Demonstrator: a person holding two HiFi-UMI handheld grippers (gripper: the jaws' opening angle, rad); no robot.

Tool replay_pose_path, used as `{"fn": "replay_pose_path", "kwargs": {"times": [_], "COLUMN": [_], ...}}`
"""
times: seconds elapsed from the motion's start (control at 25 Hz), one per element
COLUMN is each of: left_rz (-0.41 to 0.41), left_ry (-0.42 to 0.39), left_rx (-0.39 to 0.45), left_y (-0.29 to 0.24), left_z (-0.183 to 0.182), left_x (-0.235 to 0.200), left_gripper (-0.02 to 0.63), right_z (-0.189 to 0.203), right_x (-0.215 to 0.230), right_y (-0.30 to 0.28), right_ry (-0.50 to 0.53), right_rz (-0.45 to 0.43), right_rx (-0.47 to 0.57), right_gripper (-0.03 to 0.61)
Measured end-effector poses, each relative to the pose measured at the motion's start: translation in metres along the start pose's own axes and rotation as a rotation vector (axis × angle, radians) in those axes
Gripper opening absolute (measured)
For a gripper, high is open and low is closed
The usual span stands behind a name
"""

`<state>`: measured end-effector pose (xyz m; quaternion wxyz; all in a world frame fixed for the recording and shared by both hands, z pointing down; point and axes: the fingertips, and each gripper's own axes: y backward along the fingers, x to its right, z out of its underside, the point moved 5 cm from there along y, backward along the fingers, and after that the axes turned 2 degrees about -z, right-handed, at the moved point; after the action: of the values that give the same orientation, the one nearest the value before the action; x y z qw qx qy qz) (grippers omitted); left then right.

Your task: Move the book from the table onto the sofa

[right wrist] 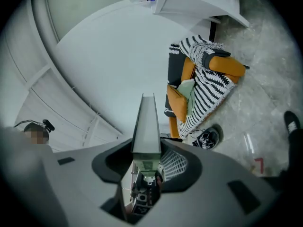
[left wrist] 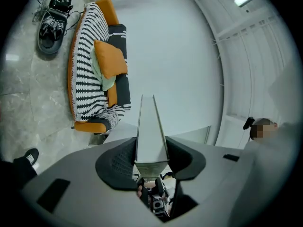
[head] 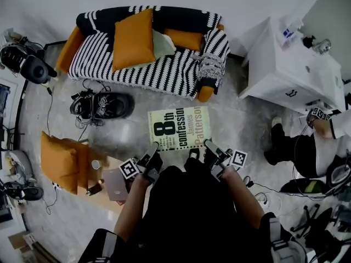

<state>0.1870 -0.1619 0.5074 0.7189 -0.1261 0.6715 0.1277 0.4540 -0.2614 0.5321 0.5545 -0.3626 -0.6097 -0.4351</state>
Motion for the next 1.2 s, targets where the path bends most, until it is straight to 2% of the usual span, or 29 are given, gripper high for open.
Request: {"fn": "replay_pose_path", "kwargs": {"times": [0.32,0.6,0.8,0.96,1.04,1.2], "left_rz": [0.008,-0.008,-0.051,-0.057,-0.070,-0.074], "left_ry": [0.017,0.032,0.023,-0.014,-0.005,0.001], "left_rx": [0.043,0.039,-0.052,-0.196,-0.253,-0.308], "left_y": [-0.053,-0.093,-0.128,-0.160,-0.173,-0.187], "left_z": [-0.020,-0.068,-0.118,-0.159,-0.175,-0.212], "left_x": [-0.006,-0.022,-0.041,-0.052,-0.057,-0.065], "left_gripper": [0.173,0.173,0.175,0.181,0.183,0.183], "right_z": [-0.058,-0.091,-0.115,-0.145,-0.159,-0.174], "right_x": [0.008,0.021,0.037,0.043,0.042,0.042], "right_y": [-0.026,-0.067,-0.107,-0.144,-0.162,-0.200], "right_ry": [-0.001,-0.004,-0.003,0.024,0.050,0.081], "right_rz": [0.006,0.034,0.081,0.112,0.121,0.126], "right_rx": [-0.024,0.010,0.056,0.061,0.057,0.055], "right_gripper": [0.172,0.172,0.172,0.172,0.172,0.172]}}
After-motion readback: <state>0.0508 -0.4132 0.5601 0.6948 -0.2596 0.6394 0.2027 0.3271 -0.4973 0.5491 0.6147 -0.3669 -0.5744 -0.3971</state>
